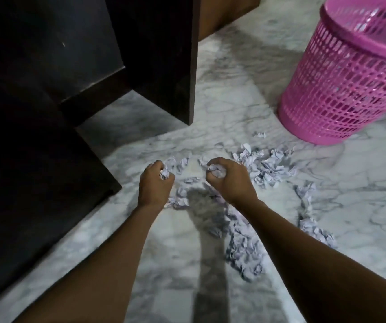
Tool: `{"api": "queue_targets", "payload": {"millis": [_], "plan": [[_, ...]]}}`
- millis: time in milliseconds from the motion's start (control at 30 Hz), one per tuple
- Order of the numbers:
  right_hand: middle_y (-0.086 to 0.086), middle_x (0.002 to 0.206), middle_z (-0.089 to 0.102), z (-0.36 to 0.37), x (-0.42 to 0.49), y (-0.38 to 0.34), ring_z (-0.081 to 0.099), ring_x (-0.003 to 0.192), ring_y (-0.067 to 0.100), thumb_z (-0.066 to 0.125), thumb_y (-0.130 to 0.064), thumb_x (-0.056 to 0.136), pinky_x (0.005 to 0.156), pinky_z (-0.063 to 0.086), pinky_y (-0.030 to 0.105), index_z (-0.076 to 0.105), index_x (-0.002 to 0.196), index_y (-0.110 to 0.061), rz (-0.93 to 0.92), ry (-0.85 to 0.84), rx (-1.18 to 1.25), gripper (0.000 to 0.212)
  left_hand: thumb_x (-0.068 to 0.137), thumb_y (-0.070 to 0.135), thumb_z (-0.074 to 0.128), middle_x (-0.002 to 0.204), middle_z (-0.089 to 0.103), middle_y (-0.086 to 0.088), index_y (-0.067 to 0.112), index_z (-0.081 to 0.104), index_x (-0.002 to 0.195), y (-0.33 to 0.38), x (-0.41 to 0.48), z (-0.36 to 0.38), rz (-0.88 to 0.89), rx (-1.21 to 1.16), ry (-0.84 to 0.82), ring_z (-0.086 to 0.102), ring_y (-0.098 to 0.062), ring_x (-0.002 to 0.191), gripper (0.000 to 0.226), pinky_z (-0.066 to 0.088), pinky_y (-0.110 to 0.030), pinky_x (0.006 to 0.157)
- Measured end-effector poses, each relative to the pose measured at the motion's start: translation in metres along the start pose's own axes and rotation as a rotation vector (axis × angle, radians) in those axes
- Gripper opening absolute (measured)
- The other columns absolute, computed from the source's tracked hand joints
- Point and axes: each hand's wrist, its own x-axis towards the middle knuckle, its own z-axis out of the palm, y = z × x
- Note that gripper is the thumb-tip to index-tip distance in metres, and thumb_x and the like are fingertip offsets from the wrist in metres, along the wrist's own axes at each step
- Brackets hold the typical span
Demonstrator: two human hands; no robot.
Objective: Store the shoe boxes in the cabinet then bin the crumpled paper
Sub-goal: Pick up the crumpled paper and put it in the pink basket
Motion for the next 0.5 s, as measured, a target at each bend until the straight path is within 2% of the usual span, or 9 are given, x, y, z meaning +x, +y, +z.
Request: {"api": "queue_targets", "payload": {"millis": [133, 200, 300, 333, 400, 500], "plan": [[0.004, 0.113, 0.070, 0.015, 0.018, 0.041, 0.065, 0.101, 0.021, 0.068, -0.025, 0.085, 0.088, 0.053, 0.036, 0.069, 0.115, -0.024, 0.068, 0.037, 0.092, 0.030, 0.079, 0.001, 0.063, 0.067, 0.035, -0.001, 0.017, 0.030, 0.066, 0.000, 0.011, 0.020, -0.038, 0.191, 0.066, 0.036, -0.021, 0.065, 0.039, 0.024, -0.032, 0.057], [0.004, 0.113, 0.069, 0.029, 0.027, 0.048, 0.062, 0.103, 0.023, 0.068, -0.025, 0.085, 0.087, 0.052, 0.037, 0.069, 0.115, -0.023, -0.002, 0.060, 0.063, 0.030, 0.080, 0.002, 0.063, 0.074, 0.043, -0.006, 0.017, 0.036, 0.070, -0.008, 0.014, 0.029, -0.022, 0.267, 0.072, 0.045, -0.028, 0.074, 0.032, 0.030, -0.033, 0.063], [0.008, 0.109, 0.067, 0.045, 0.043, 0.057, 0.059, 0.100, 0.030, 0.065, -0.024, 0.085, 0.081, 0.052, 0.039, 0.069, 0.114, -0.020, -0.189, 0.075, -0.056, 0.029, 0.079, -0.001, 0.060, 0.087, 0.053, -0.007, 0.015, 0.050, 0.084, -0.019, 0.024, 0.041, 0.031, 0.329, 0.100, 0.046, -0.029, 0.091, 0.020, 0.031, -0.028, 0.070], [0.008, 0.107, 0.067, 0.049, 0.047, 0.061, 0.058, 0.097, 0.031, 0.063, -0.025, 0.085, 0.079, 0.051, 0.040, 0.069, 0.113, -0.018, -0.250, 0.084, -0.092, 0.030, 0.079, -0.003, 0.060, 0.093, 0.056, -0.008, 0.012, 0.056, 0.093, -0.022, 0.027, 0.044, 0.081, 0.327, 0.107, 0.046, -0.029, 0.096, 0.021, 0.032, -0.025, 0.074], [0.009, 0.107, 0.065, 0.056, 0.054, 0.073, 0.058, 0.095, 0.031, 0.059, -0.029, 0.085, 0.076, 0.051, 0.041, 0.068, 0.113, -0.016, -0.350, 0.081, -0.169, 0.032, 0.077, -0.007, 0.062, 0.108, 0.058, -0.012, 0.008, 0.062, 0.113, -0.035, 0.035, 0.047, 0.177, 0.339, 0.068, 0.046, -0.031, 0.108, 0.039, 0.034, -0.022, 0.087], [0.009, 0.112, 0.063, 0.065, 0.056, 0.089, 0.057, 0.105, 0.032, 0.057, -0.031, 0.089, 0.087, 0.050, 0.043, 0.067, 0.114, -0.014, -0.439, 0.038, -0.246, 0.032, 0.082, -0.007, 0.062, 0.139, 0.050, -0.010, 0.014, 0.059, 0.133, -0.058, 0.037, 0.044, 0.186, 0.369, -0.135, 0.036, -0.028, 0.131, 0.055, 0.037, -0.030, 0.103]]}}
